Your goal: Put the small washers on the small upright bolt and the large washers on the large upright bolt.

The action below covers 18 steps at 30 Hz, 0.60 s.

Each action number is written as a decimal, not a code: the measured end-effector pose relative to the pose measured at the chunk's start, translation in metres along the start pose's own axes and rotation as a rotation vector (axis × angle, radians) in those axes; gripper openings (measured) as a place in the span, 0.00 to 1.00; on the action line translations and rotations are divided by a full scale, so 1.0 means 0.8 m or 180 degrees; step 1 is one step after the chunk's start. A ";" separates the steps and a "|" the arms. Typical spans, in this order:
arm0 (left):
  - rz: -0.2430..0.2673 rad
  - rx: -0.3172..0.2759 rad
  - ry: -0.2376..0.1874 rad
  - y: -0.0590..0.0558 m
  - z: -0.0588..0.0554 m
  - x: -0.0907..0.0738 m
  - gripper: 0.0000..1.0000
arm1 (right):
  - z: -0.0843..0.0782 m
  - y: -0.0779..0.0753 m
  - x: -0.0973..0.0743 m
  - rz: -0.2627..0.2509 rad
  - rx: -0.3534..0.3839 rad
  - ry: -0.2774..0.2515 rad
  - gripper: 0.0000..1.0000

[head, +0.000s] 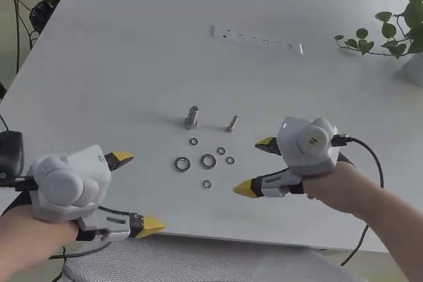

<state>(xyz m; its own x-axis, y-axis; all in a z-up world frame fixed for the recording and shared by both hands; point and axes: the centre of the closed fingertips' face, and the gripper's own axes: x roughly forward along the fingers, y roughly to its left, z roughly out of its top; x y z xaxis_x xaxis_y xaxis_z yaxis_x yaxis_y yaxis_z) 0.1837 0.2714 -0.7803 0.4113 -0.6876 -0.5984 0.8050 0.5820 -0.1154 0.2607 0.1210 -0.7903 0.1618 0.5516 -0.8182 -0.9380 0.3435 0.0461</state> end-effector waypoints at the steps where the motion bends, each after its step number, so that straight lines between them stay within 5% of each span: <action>1: 0.0003 0.0020 0.0004 0.001 0.000 0.000 0.83 | 0.002 -0.001 0.002 0.0012 -0.0027 0.0005 0.68; 18: 0.0029 0.0010 0.0015 0.005 -0.002 0.002 0.81 | 0.015 -0.012 0.032 0.0121 -0.0355 0.0184 0.59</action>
<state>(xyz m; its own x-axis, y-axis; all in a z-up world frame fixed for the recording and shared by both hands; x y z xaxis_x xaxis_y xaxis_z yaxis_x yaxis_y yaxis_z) 0.1865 0.2733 -0.7832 0.4166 -0.6802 -0.6031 0.8026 0.5868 -0.1074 0.2774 0.1409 -0.8050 0.1105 0.5168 -0.8490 -0.9720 0.2346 0.0164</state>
